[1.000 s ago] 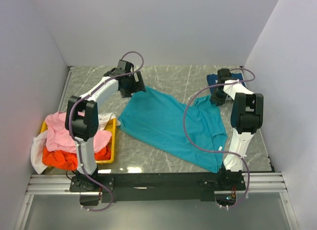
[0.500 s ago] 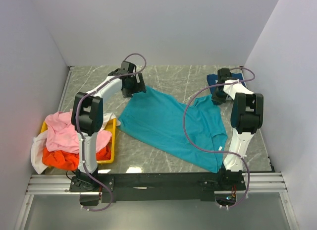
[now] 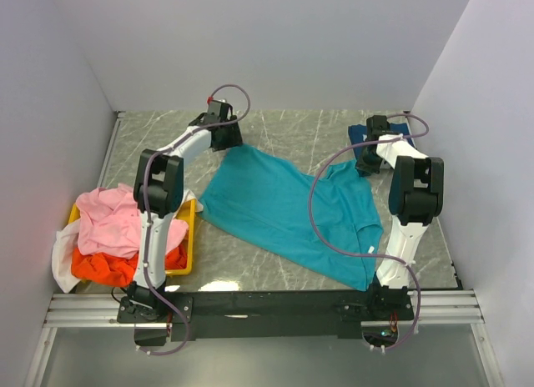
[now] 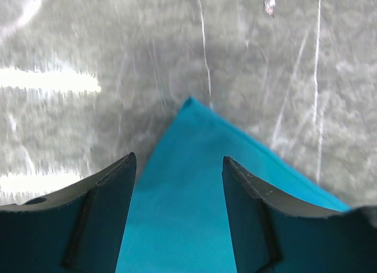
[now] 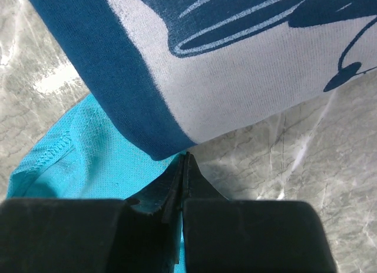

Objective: Fold and stack the t-shirts
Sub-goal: Fold the tshirt

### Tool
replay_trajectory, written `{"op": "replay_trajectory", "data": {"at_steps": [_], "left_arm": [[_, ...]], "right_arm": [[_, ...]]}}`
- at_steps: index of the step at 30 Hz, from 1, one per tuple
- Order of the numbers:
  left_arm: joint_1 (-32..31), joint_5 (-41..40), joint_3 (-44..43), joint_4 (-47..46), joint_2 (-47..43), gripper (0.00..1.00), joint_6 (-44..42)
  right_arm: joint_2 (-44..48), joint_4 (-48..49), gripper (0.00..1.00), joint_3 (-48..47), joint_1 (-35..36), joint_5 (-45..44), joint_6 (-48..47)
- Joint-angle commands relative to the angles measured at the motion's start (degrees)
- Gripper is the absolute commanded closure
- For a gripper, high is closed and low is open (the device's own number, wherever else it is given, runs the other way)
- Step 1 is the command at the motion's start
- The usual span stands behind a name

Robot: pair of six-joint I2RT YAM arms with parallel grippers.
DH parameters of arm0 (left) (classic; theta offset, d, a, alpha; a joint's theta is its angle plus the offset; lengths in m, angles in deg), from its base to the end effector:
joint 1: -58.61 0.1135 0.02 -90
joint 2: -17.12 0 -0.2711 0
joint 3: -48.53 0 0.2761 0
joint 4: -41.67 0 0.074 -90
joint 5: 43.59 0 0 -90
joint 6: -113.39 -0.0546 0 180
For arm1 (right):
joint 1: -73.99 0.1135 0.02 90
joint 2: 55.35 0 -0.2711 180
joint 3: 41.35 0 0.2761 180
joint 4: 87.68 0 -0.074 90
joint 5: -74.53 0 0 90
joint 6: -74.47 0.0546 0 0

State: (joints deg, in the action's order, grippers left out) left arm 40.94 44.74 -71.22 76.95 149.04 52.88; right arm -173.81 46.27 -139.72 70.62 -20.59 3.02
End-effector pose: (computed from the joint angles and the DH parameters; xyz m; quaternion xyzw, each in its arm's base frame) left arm 0.5321 -0.1678 0.1623 -0.1012 0.9263 -0.1327 0.3379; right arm 0.4593 -0.0319 0.1396 0.1949 0.9578 -0.0160 0.2105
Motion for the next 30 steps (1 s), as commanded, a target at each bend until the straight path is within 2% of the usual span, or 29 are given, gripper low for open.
{"op": "replay_trajectory", "data": {"at_steps": [1,9,10,16,21,24,27,28,30], "left_arm": [[0.09,-2.72,-2.22,-5.93,1.32,0.35,-3.13],[0.09,-0.53,-7.15,-7.69,6.51,0.42,-4.27],[0.09,-0.44,-7.32,-7.69,6.68,0.46,-4.27],[0.09,0.18,-7.67,-7.69,7.39,0.58,-5.06],[0.01,3.33,-8.82,-7.69,8.79,0.60,-4.36],[0.09,4.92,-8.56,-7.95,9.15,0.64,-4.18],[0.09,6.06,-7.24,-8.22,9.06,0.74,-4.18],[0.09,6.59,-6.80,-8.39,8.97,0.83,-4.18],[0.09,6.77,-6.27,-8.22,9.06,0.90,-4.10]], "right_arm": [[1.12,0.98,0.99,1.27,-0.23,0.91,0.26],[1.47,0.80,1.00,2.41,-0.23,1.61,0.44],[1.38,0.80,1.00,2.50,-0.23,1.35,0.44],[1.47,0.80,1.00,2.94,-0.23,1.08,0.61],[1.12,0.71,1.00,2.77,-0.23,1.17,0.97],[0.86,0.27,1.00,2.15,-0.23,1.26,0.88],[1.03,-0.16,1.00,1.62,-0.23,1.69,0.97],[1.12,-0.43,1.00,1.54,-0.23,2.05,1.05],[1.73,-0.78,1.00,1.01,-0.23,2.57,1.23]]}}
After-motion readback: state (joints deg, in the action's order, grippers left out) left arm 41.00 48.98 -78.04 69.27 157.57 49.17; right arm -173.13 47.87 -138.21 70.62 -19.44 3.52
